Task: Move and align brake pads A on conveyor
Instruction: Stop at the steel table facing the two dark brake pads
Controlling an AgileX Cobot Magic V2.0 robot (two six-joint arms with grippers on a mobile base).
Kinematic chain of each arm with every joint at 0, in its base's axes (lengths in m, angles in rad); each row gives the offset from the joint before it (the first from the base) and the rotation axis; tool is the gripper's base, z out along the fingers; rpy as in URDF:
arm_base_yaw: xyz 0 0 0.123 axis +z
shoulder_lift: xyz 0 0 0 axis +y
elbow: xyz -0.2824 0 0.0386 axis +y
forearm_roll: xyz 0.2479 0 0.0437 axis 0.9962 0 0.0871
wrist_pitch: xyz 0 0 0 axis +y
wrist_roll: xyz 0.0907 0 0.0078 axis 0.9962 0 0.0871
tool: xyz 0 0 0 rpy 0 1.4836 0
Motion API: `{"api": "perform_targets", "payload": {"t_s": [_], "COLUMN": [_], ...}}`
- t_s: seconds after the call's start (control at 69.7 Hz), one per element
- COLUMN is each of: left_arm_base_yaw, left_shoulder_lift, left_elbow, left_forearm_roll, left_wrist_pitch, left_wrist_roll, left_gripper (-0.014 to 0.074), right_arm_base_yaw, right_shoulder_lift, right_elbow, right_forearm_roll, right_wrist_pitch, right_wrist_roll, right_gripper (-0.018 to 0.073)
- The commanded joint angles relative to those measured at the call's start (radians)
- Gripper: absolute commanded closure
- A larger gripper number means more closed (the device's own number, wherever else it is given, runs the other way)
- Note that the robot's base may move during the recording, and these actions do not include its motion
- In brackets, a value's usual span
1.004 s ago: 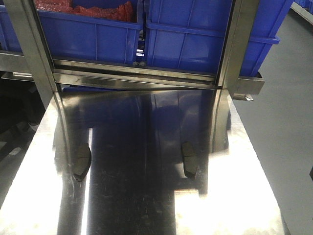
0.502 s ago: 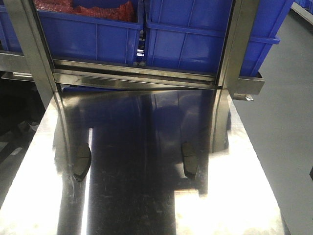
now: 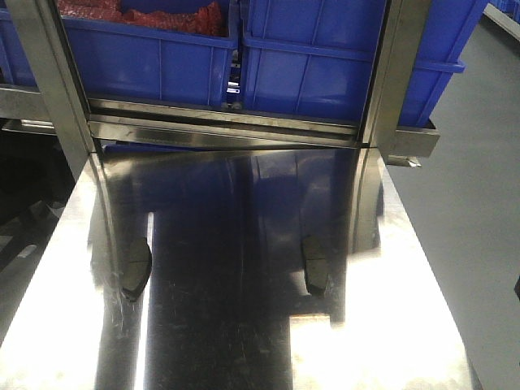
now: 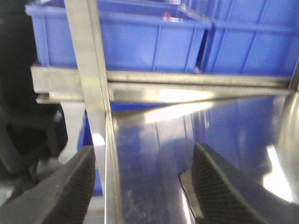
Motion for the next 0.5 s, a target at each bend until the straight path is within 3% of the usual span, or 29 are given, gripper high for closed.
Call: {"api": "perform_targets", "payload": {"t_s": [0.0, 0.287, 0.373, 0.488], "left_arm_base_yaw": [-0.002, -0.002, -0.002, -0.047], "left_shoulder_lift": [0.108, 0.459, 0.560, 0.667], "left_elbow": [-0.120, -0.352, -0.408, -0.467], "left_forearm_roll": [-0.028, -0.039, -0.073, -0.093], "left_wrist_pitch": [-0.015, 0.173, 0.240, 0.286], "left_wrist_roll": [-0.009, -0.009, -0.004, 0.030], "left_gripper": [0.0146, 0.0146, 0.0146, 0.0146], "right_arm_base_yaw": [-0.001, -0.001, -0.001, -0.001], "right_shoulder_lift": [0.009, 0.009, 0.009, 0.009], "right_elbow": [-0.028, -0.028, -0.028, -0.028], "right_forearm_roll": [-0.002, -0.002, -0.002, -0.002], "right_wrist_pitch": [-0.070, -0.070, -0.071, -0.071], "right_wrist_roll": [-0.007, -0.007, -0.007, -0.007], "right_gripper": [0.0090, 0.0090, 0.0090, 0.0090]}}
